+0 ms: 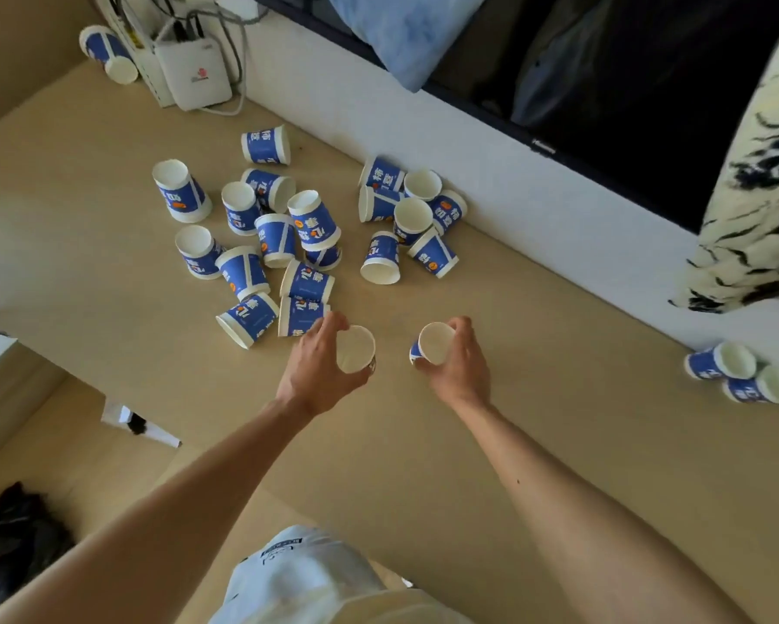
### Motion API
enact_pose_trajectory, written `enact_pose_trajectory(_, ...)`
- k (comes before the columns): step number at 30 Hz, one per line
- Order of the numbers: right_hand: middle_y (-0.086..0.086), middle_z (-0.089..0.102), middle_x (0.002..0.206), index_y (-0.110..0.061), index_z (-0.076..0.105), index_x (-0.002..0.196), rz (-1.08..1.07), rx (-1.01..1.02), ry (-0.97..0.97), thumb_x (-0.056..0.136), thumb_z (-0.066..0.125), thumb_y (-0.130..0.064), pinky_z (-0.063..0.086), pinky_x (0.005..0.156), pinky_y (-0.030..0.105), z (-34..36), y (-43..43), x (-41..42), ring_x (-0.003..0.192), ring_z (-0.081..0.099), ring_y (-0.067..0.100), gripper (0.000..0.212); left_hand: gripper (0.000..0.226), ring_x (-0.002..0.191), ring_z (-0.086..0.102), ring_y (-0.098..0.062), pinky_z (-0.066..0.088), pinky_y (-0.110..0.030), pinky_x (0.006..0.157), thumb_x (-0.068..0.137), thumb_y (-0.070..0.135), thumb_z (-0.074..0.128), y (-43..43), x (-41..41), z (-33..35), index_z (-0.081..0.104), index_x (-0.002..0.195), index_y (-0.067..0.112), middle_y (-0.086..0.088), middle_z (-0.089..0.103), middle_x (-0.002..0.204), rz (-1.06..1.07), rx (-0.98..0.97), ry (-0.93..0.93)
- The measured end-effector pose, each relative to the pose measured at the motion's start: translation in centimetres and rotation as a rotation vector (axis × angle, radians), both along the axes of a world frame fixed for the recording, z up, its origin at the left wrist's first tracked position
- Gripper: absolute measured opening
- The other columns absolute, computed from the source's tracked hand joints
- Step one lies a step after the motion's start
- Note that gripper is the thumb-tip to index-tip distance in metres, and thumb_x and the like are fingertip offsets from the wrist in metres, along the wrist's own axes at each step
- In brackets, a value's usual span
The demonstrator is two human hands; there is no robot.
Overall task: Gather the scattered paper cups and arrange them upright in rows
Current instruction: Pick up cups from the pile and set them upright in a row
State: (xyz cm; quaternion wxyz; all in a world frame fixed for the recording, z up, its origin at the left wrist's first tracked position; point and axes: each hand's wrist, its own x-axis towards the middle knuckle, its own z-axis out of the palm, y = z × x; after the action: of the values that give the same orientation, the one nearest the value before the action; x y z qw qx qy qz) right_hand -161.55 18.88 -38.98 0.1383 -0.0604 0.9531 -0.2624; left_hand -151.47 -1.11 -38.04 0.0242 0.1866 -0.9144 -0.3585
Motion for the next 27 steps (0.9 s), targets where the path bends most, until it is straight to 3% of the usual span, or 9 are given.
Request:
enact_pose_trajectory(5, -0.003, 0.054, 0.127, -0.025, 0.045, 0.135, -0.238, -0.116, 0.043, 0.073, 0.082, -0.033, 0.048, 0.084, 0.035, 1.2, 7.7, 2.2, 0.113, 0.057, 0.022, 0.074, 0.068, 0.099, 0.056, -0.024, 0.047, -0.034, 0.08, 0.06, 0.034, 0.087, 4.7, -2.9, 0.4, 0.05, 0.116, 0.021, 0.002, 0.062, 0.109, -0.178, 0.075, 0.057)
enact_pose_trajectory(9, -0.004, 0.055, 0.126, -0.025, 0.048, 0.135, -0.405, -0.233, 0.126, 0.071, 0.084, -0.029, 0.051, 0.089, 0.037, 2.5, 14.3, 3.6, 0.111, 0.058, 0.02, 0.074, 0.08, 0.104, 0.051, -0.019, 0.04, -0.03, 0.082, 0.06, 0.029, 0.089, 10.7, -4.7, 1.1, 0.043, 0.126, 0.023, 0.009, 0.058, 0.115, -0.317, 0.139, 0.092)
enact_pose_trajectory(12, -0.009, 0.058, 0.124, -0.028, 0.044, 0.132, -0.493, -0.261, 0.152, 0.068, 0.085, -0.031, 0.052, 0.087, 0.036, 2.9, 18.0, 4.0, 0.109, 0.06, 0.017, 0.076, 0.082, 0.103, 0.046, -0.012, 0.039, -0.029, 0.08, 0.061, 0.027, 0.089, 14.9, -5.6, 1.6, 0.042, 0.128, 0.025, 0.017, 0.05, 0.117, -0.359, 0.185, 0.116)
enact_pose_trajectory(14, -0.015, 0.061, 0.116, -0.034, 0.042, 0.125, -0.564, -0.298, 0.142, 0.065, 0.087, -0.033, 0.054, 0.083, 0.036, 3.0, 21.4, 4.2, 0.101, 0.063, 0.015, 0.075, 0.081, 0.104, 0.044, -0.01, 0.039, -0.029, 0.084, 0.062, 0.024, 0.089, 18.6, -6.3, 1.9, 0.044, 0.128, 0.021, 0.013, 0.052, 0.12, -0.402, 0.2, 0.135)
enact_pose_trajectory(18, -0.024, 0.059, 0.101, -0.047, 0.039, 0.109, -0.657, -0.362, 0.166, 0.059, 0.087, -0.036, 0.049, 0.073, 0.028, 3.2, 29.3, 4.4, 0.087, 0.06, 0.0, 0.07, 0.079, 0.107, 0.043, -0.01, 0.037, -0.027, 0.087, 0.065, 0.021, 0.088, 26.6, -7.0, 2.6, 0.044, 0.13, 0.019, 0.015, 0.049, 0.122, -0.445, 0.223, 0.15)
enact_pose_trajectory(23, -0.011, 0.061, 0.11, -0.037, 0.047, 0.117, -0.722, -0.394, 0.22, 0.062, 0.087, -0.025, 0.057, 0.083, 0.042, 3.1, 39.1, 4.0, 0.098, 0.064, 0.015, 0.069, 0.077, 0.108, 0.048, -0.015, 0.039, -0.027, 0.086, 0.066, 0.023, 0.088, 35.8, -7.5, 3.0, 0.044, 0.13, 0.018, 0.008, 0.055, 0.123, -0.497, 0.192, 0.151)
enact_pose_trajectory(27, -0.005, 0.06, 0.115, -0.028, 0.049, 0.122, -0.741, -0.417, 0.243, 0.065, 0.085, -0.021, 0.056, 0.086, 0.045, 2.6, 45.3, 3.0, 0.103, 0.064, 0.02, 0.068, 0.078, 0.106, 0.05, -0.015, 0.04, -0.027, 0.085, 0.065, 0.026, 0.088, 41.9, -8.2, 3.4, 0.044, 0.129, 0.021, 0.015, 0.053, 0.12, -0.511, 0.166, 0.156)
